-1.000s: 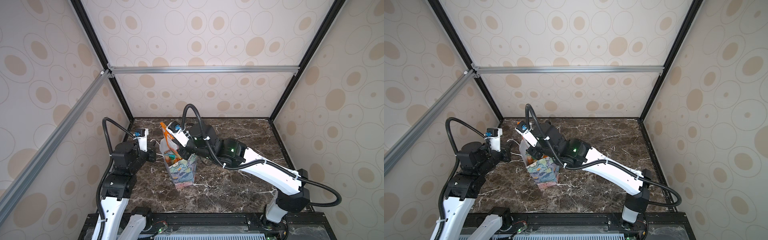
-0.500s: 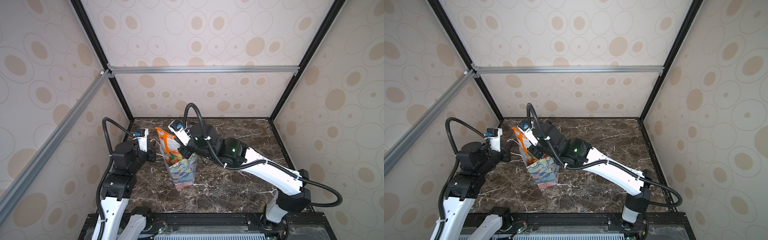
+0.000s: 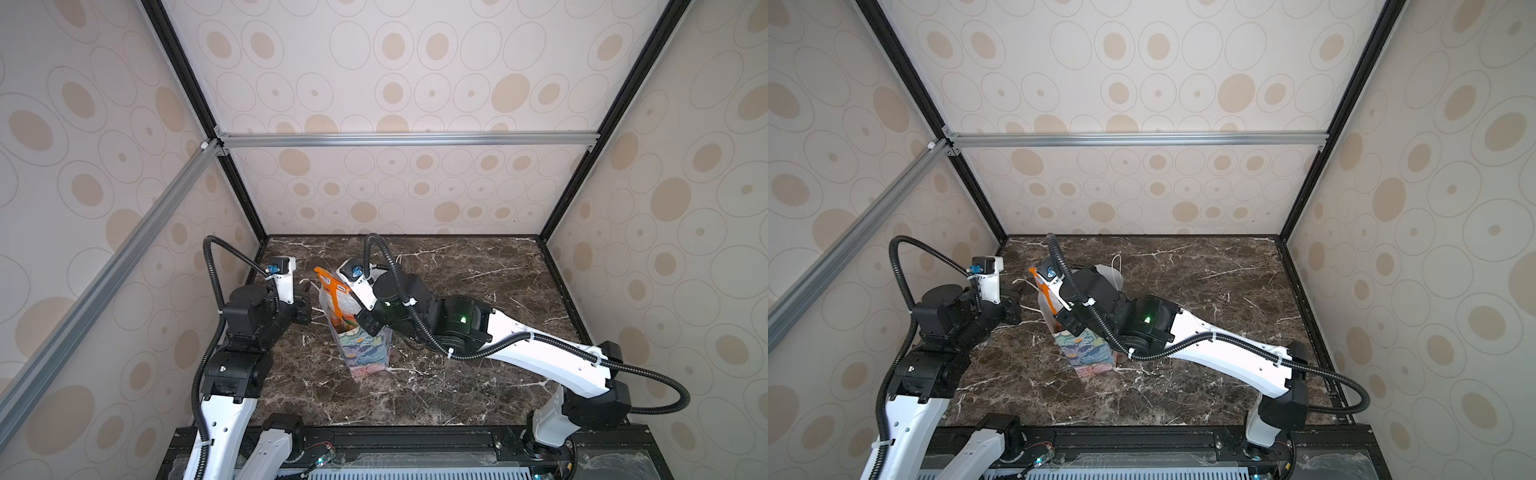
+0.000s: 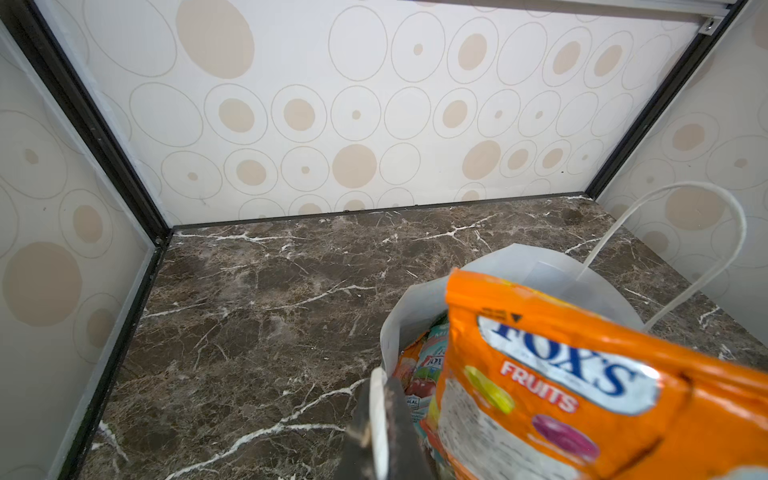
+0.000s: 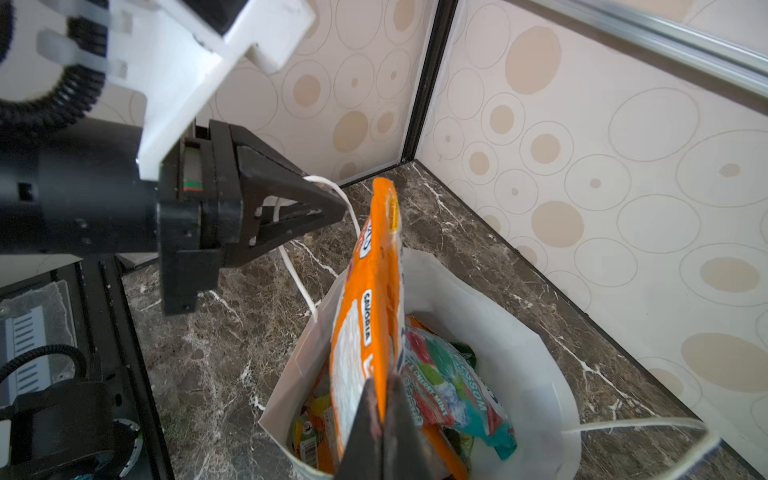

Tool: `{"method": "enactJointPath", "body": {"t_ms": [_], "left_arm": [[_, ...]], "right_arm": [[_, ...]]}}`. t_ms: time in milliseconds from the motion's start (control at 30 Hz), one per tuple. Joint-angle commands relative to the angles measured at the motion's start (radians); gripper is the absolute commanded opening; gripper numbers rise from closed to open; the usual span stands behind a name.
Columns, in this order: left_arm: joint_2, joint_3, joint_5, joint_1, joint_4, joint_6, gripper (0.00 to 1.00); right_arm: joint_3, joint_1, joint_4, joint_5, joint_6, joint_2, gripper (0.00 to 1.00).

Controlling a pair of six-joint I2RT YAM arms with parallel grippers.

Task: Place the snacks into the paper bag
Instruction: 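Carry the orange packet with the right gripper over the bag opening, then lower the orange packet into the bag and open the right gripper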

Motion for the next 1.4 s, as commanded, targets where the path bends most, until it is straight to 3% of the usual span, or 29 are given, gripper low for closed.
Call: {"method": "enactJointPath", "body": {"t_ms": [0,300,600,633,700,733,833,967,1033,1100,1200,1367], "left_arm": [[-0.016,0.0,-0.011,-0.002,0.026,0.024,0.04],[-0.014,0.009,0.005,-0.002,0.02,0.024,0.04],[-0.026,0.009,0.002,-0.002,0.014,0.022,0.04],[-0.024,0.01,0.002,-0.001,0.012,0.024,0.04],[-0.023,0.013,0.003,-0.001,0.011,0.024,0.04],[-0.024,0.014,0.004,-0.001,0.011,0.024,0.04],[-0.021,0.013,0.004,-0.002,0.015,0.024,0.04],[-0.011,0.014,0.013,-0.002,0.018,0.024,0.04],[-0.007,0.017,0.018,-0.002,0.019,0.022,0.04],[-0.003,0.02,0.021,-0.001,0.018,0.024,0.04],[-0.006,0.024,0.008,-0.002,0.015,0.025,0.04],[-0.006,0.025,0.004,-0.001,0.012,0.024,0.04]], "right_arm": [[-0.059,0.0,0.099,0.017,0.053,-0.062,0.0],[-0.04,-0.012,0.079,0.025,0.089,0.001,0.0],[-0.099,-0.112,0.06,-0.078,0.192,-0.005,0.01],[-0.099,-0.118,0.047,-0.076,0.198,-0.008,0.07],[-0.11,-0.13,0.024,-0.057,0.205,-0.019,0.34],[-0.12,-0.136,0.021,-0.044,0.205,-0.025,0.4],[-0.13,-0.146,0.001,0.003,0.186,-0.04,0.46],[-0.074,-0.144,-0.051,0.026,0.127,-0.032,0.47],[-0.024,-0.134,-0.078,-0.006,0.085,-0.019,0.47],[0.04,-0.117,-0.112,-0.14,0.023,0.007,0.53],[0.102,-0.108,-0.143,-0.308,0.029,0.054,0.56],[0.243,-0.103,-0.297,-0.404,0.009,0.184,0.44]]}}
